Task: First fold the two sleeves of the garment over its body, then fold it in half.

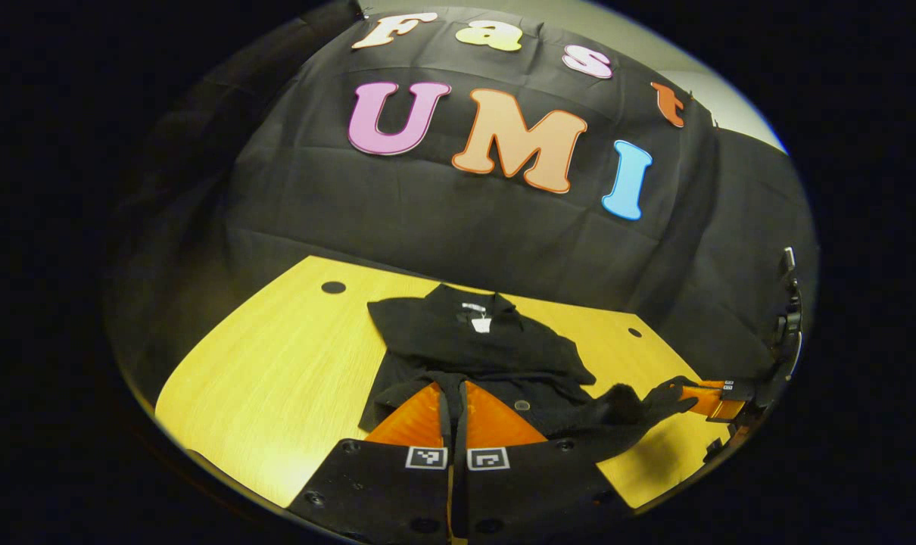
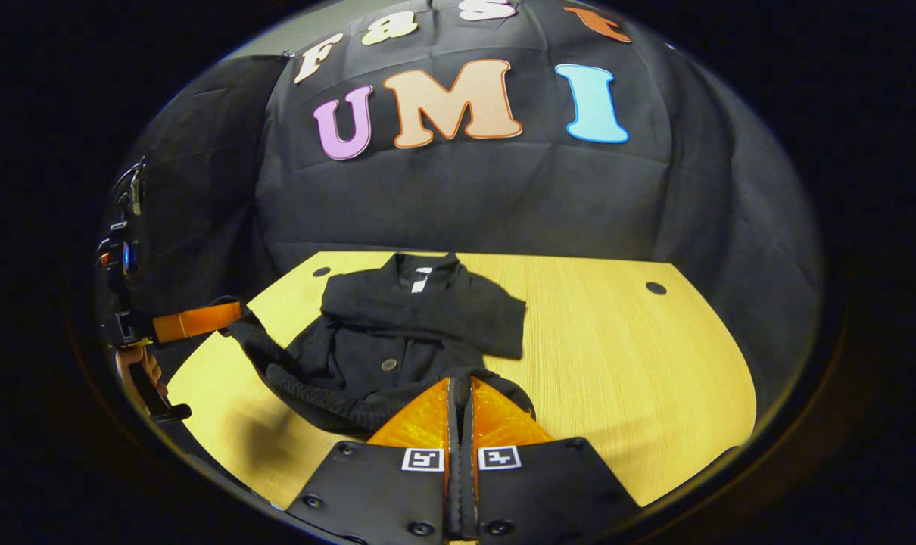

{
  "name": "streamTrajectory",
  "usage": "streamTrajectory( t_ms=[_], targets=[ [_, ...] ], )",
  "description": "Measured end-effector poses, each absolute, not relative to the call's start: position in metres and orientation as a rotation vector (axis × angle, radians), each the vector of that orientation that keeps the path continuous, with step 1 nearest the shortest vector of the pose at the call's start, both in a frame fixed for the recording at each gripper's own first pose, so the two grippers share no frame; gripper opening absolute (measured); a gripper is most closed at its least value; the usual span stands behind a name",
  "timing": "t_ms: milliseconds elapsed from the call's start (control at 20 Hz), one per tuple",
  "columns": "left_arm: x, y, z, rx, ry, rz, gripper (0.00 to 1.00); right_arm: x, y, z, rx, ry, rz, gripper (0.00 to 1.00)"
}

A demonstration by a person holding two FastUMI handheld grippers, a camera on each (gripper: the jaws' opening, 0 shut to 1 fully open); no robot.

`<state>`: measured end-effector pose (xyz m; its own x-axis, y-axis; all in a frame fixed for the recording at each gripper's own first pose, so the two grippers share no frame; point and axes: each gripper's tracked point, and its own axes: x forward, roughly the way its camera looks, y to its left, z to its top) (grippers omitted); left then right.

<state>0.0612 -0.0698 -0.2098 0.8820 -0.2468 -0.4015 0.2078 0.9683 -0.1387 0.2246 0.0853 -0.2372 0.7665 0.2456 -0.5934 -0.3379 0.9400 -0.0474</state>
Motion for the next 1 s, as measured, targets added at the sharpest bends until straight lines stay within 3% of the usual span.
streamTrajectory(
  t_ms=[350, 1000],
  targets=[
    [0.140, -0.066, -0.196, -0.132, 0.374, -0.228, 0.00, 0.307, 0.111, -0.208, -0.183, 0.547, 0.300, 0.02],
    [0.269, -0.067, -0.228, -0.106, 0.356, -0.224, 0.00, 0.454, 0.147, -0.228, -0.202, 0.528, 0.272, 0.02]
  ],
)
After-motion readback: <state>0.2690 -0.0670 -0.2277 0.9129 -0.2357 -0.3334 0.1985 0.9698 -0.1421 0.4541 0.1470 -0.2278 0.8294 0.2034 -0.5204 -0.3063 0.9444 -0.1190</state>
